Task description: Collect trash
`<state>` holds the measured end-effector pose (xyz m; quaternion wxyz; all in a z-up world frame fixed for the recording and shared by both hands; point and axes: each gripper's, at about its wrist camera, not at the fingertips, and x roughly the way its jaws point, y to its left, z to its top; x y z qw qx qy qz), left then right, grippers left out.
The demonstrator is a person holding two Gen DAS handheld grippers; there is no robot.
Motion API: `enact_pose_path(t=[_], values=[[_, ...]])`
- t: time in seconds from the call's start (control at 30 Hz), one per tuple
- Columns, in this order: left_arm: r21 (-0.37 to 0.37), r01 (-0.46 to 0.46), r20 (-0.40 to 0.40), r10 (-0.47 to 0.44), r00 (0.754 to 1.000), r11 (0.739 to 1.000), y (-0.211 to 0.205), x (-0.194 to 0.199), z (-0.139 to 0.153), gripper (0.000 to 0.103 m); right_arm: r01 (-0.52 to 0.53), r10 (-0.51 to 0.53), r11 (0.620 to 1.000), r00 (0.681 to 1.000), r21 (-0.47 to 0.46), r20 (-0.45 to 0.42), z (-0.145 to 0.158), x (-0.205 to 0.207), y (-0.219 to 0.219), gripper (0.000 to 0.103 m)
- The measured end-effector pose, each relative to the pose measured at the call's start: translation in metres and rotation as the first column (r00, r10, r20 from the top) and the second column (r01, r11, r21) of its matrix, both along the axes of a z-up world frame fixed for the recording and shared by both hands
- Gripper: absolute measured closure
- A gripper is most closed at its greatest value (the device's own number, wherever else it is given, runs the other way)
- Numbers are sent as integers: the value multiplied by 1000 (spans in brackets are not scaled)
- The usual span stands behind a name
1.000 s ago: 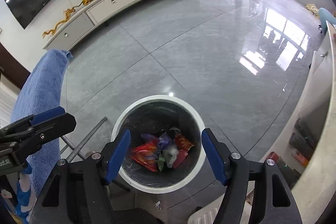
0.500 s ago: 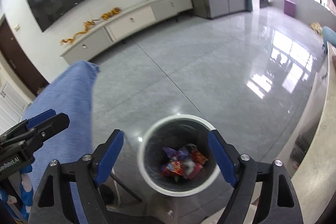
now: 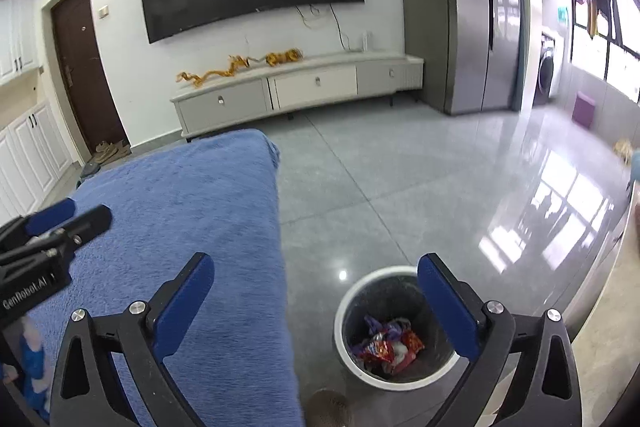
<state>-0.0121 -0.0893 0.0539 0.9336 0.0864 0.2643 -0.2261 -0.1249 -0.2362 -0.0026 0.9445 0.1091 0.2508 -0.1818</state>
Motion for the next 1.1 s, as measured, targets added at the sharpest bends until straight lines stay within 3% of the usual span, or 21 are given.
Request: enact_pose_path(t=[0.17, 0.27, 0.47, 1.1], values=[[-8, -59, 48, 59, 997, 998, 31, -9, 1, 31, 18, -15, 998, 999, -57, 42, 3, -5, 28, 0], [-25, -82, 64, 83, 994, 996, 41, -14, 0, 12, 37, -31, 995, 998, -96, 58, 3, -8, 41, 0], [-45, -99, 70, 102, 992, 994, 49, -21, -2, 0, 73, -62, 989, 994, -132, 85, 2, -12, 46, 0], [7, -169, 63, 169, 984, 986, 38, -11, -24, 0, 144, -132, 978, 987, -150, 88, -18, -10, 32, 0]])
